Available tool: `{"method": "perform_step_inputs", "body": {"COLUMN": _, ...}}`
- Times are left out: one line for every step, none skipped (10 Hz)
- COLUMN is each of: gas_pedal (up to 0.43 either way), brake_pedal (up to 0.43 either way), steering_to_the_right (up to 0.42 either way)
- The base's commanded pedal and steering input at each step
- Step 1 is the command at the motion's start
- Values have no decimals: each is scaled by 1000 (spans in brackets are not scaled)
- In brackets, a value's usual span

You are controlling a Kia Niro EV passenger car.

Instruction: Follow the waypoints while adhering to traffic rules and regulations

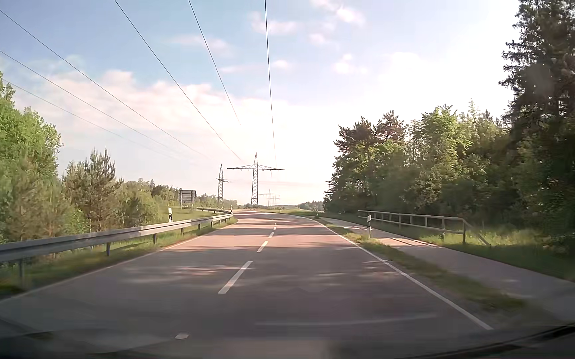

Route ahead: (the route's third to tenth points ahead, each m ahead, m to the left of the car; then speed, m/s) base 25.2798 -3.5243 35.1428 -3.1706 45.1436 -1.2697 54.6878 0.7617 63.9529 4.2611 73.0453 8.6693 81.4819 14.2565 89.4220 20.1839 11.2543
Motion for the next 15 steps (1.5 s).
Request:
{"method": "perform_step_inputs", "body": {"gas_pedal": 157, "brake_pedal": 0, "steering_to_the_right": -12}}
{"method": "perform_step_inputs", "body": {"gas_pedal": 157, "brake_pedal": 0, "steering_to_the_right": -10}}
{"method": "perform_step_inputs", "body": {"gas_pedal": 157, "brake_pedal": 0, "steering_to_the_right": -9}}
{"method": "perform_step_inputs", "body": {"gas_pedal": 157, "brake_pedal": 0, "steering_to_the_right": -9}}
{"method": "perform_step_inputs", "body": {"gas_pedal": 157, "brake_pedal": 0, "steering_to_the_right": -8}}
{"method": "perform_step_inputs", "body": {"gas_pedal": 157, "brake_pedal": 0, "steering_to_the_right": -8}}
{"method": "perform_step_inputs", "body": {"gas_pedal": 157, "brake_pedal": 0, "steering_to_the_right": -8}}
{"method": "perform_step_inputs", "body": {"gas_pedal": 169, "brake_pedal": 0, "steering_to_the_right": -9}}
{"method": "perform_step_inputs", "body": {"gas_pedal": 169, "brake_pedal": 0, "steering_to_the_right": -9}}
{"method": "perform_step_inputs", "body": {"gas_pedal": 169, "brake_pedal": 0, "steering_to_the_right": -10}}
{"method": "perform_step_inputs", "body": {"gas_pedal": 169, "brake_pedal": 0, "steering_to_the_right": -10}}
{"method": "perform_step_inputs", "body": {"gas_pedal": 169, "brake_pedal": 0, "steering_to_the_right": -10}}
{"method": "perform_step_inputs", "body": {"gas_pedal": 157, "brake_pedal": 0, "steering_to_the_right": -10}}
{"method": "perform_step_inputs", "body": {"gas_pedal": 157, "brake_pedal": 0, "steering_to_the_right": -10}}
{"method": "perform_step_inputs", "body": {"gas_pedal": 157, "brake_pedal": 0, "steering_to_the_right": -10}}
